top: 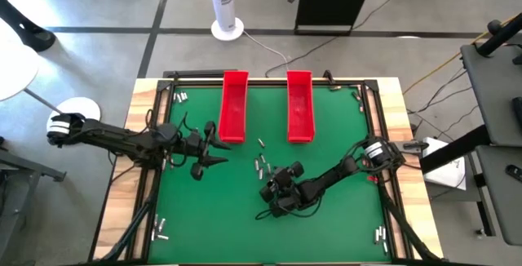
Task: Sort batteries
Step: Put the silver battery into the right red bin
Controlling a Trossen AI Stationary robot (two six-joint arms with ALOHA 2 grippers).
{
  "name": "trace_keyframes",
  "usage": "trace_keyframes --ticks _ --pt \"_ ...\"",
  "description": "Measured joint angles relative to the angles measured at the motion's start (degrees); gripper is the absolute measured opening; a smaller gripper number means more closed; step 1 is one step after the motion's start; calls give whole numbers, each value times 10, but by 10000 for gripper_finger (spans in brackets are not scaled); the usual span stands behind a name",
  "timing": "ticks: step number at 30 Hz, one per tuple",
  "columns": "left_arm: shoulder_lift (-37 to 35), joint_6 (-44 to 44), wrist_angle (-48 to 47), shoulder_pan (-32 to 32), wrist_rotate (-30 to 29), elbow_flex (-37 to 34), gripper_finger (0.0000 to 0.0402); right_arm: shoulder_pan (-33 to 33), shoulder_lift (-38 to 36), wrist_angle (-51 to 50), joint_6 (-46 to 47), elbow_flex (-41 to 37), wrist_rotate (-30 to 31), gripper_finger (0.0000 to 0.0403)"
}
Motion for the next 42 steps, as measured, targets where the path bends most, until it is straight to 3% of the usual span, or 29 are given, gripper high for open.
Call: trace_keyframes --ticks 17,21,33,42 --pt "2 23 0 0 -22 0 158 -1 5 -28 -43 0 -16 38" --pt "6 23 -1 1 -67 0 158 -1 5 -30 -46 0 -16 34" --pt "9 23 0 0 -66 0 158 -2 -4 -35 26 -2 -33 32" --pt "9 22 -1 0 -65 0 158 -2 -79 -69 17 -5 -77 31"
